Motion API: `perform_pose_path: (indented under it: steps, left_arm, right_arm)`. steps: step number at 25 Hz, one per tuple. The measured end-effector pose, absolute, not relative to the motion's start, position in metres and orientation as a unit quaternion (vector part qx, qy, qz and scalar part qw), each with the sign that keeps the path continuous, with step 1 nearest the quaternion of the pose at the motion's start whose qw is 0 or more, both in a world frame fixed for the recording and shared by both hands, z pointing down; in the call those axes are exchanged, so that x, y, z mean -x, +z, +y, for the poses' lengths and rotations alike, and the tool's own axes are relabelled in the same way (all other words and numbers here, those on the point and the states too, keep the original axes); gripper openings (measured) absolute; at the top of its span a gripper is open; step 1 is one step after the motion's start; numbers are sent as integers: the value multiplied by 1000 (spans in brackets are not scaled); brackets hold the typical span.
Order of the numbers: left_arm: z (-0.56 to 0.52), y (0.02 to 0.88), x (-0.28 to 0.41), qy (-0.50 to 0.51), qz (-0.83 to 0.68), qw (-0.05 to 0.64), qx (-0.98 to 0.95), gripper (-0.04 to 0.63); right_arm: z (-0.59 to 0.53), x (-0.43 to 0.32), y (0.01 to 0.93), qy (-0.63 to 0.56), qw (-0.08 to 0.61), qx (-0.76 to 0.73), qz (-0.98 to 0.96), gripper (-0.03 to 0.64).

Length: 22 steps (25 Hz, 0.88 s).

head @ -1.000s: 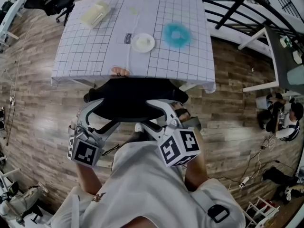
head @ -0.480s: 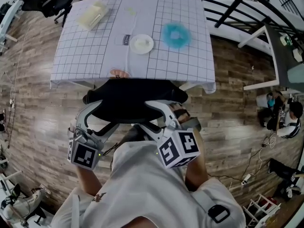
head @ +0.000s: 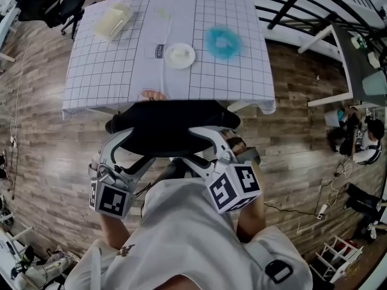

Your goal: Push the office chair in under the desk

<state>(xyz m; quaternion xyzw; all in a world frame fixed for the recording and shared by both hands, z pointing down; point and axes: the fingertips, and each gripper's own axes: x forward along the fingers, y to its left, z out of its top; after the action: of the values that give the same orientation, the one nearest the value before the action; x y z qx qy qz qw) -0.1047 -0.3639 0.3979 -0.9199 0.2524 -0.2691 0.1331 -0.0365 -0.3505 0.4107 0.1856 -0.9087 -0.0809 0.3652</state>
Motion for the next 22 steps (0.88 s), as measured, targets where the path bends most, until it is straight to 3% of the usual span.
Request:
perform_pose_path:
  steps: [22]
  left_arm:
    - [-378,391,116,-239,212,141,937,302]
  right_arm:
    - [-370,46,410,-78,367,-206,-904,272]
